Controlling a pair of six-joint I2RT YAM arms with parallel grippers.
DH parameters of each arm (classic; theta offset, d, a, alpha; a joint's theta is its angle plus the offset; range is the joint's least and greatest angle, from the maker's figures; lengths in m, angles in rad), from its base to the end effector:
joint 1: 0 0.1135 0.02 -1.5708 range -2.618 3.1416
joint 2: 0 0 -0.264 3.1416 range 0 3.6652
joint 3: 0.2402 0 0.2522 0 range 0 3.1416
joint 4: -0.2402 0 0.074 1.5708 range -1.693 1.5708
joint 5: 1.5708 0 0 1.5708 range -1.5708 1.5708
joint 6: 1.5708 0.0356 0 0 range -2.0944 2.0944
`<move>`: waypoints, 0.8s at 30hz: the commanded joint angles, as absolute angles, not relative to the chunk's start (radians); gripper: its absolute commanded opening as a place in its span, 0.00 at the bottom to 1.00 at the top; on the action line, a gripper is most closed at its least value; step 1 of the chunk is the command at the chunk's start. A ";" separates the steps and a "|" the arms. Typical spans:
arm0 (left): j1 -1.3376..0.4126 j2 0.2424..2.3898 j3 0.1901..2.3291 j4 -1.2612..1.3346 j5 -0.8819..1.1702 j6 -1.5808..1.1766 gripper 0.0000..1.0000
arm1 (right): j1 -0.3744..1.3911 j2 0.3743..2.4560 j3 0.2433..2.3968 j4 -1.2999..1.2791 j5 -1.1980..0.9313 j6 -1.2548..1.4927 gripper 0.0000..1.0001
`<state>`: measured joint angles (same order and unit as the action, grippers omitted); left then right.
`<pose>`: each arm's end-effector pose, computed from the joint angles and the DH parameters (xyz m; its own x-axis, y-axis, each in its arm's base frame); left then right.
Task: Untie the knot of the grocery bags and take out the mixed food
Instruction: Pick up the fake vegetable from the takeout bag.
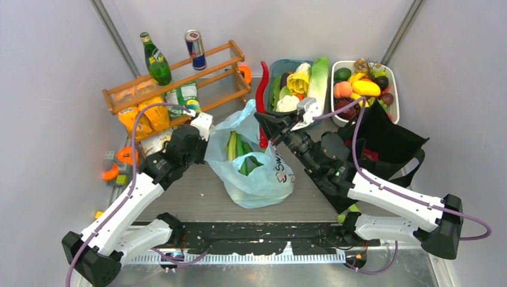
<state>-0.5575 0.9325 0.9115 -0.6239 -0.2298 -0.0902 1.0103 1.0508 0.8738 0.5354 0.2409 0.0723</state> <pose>0.1704 -0.0967 0.3150 -0.5405 0.2336 -0.8082 0.3133 0.9475 0.0644 0.1359 0.2006 0.3966 0.1351 0.3473 -0.9280 -0.7154 0.6822 0.1511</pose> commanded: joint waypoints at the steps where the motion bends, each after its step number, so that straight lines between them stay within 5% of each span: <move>1: -0.552 0.924 0.938 -0.635 -0.409 -0.091 0.00 | 0.988 1.052 1.044 0.375 0.427 -0.046 0.05; 5: -0.529 0.881 0.923 -0.627 -0.447 -0.092 0.00 | 0.892 1.141 1.268 0.074 0.466 -0.026 0.05; 10: -0.512 0.861 0.924 -0.623 -0.447 -0.096 0.00 | 0.762 1.208 1.304 0.026 0.401 0.081 0.05; 24: -0.501 0.830 0.911 -0.609 -0.394 -0.097 0.00 | 0.628 1.535 1.294 0.394 0.574 0.092 0.05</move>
<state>-0.5083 0.8558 0.9115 -0.6476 -0.4076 -0.0959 0.6498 1.4372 1.2453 0.2245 0.5274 0.0853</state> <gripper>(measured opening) 0.010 0.214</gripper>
